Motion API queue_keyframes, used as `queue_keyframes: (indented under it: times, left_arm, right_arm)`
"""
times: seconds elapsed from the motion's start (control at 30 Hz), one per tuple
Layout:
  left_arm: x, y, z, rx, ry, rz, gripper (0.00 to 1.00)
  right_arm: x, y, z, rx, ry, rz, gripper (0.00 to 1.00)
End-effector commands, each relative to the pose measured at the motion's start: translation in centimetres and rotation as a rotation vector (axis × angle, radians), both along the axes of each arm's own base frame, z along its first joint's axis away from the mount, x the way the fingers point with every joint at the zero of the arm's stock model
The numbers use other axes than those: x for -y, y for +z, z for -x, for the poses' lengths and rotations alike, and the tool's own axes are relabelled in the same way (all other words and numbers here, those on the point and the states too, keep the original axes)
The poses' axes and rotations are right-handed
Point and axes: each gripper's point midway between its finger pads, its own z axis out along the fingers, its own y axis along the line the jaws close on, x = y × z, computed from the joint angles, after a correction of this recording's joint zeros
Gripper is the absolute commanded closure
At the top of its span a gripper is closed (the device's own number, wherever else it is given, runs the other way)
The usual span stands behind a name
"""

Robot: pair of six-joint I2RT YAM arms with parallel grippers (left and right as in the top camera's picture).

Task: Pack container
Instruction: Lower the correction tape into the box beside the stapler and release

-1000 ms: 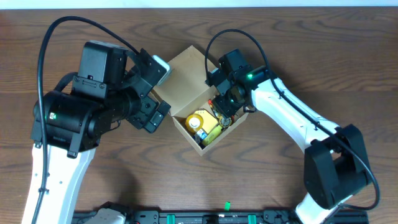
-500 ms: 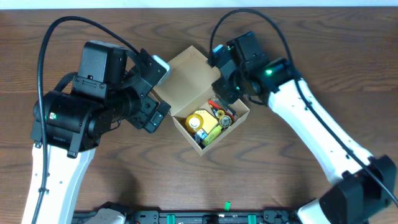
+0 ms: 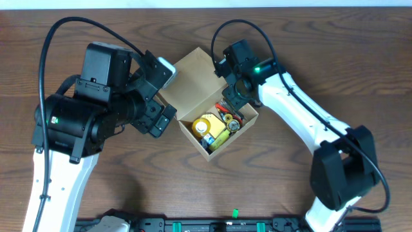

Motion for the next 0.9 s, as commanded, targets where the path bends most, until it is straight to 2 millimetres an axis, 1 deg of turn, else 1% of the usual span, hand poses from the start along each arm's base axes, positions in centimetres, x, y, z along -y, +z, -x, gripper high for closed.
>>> queue_keyframes:
  times: [0.0,0.07,0.13,0.23,0.53,0.63,0.73,0.87]
  left_arm:
    - [-0.12,0.49,-0.10,0.016,0.000,-0.004,0.05]
    - [-0.12,0.49,-0.10,0.016,0.000,-0.004,0.05]
    - [-0.12,0.49,-0.10,0.016,0.000,-0.004,0.05]
    - [-0.12,0.49,-0.10,0.016,0.000,-0.004,0.05]
    - [-0.12,0.49,-0.10,0.016,0.000,-0.004,0.05]
    - [-0.12,0.49,-0.10,0.016,0.000,-0.004,0.05]
    - [-0.12,0.49,-0.10,0.016,0.000,-0.004,0.05]
    - [-0.12,0.49,-0.10,0.016,0.000,-0.004,0.05]
  right_arm:
    - [0.63,-1.18,-0.20,-0.018,-0.028,0.020,0.64]
    - [0.67,-1.54,-0.23,-0.027,-0.050,0.018,0.82]
    - [0.68,-1.54,-0.28,-0.028,-0.074,0.010,0.98]
    - [0.63,-1.52,-0.36,-0.028,-0.111,-0.002,0.99]
    - [0.66,-1.51,-0.30,-0.054,-0.362,-0.072,0.99]
    - [0.66,-1.50,-0.35,-0.057,-0.421,-0.088,0.99]
    - [1.15,-1.46,-0.62,-0.045,-0.510,-0.092,0.99]
    - [1.42,-1.40,-0.89,-0.035,-0.573,-0.101,0.99]
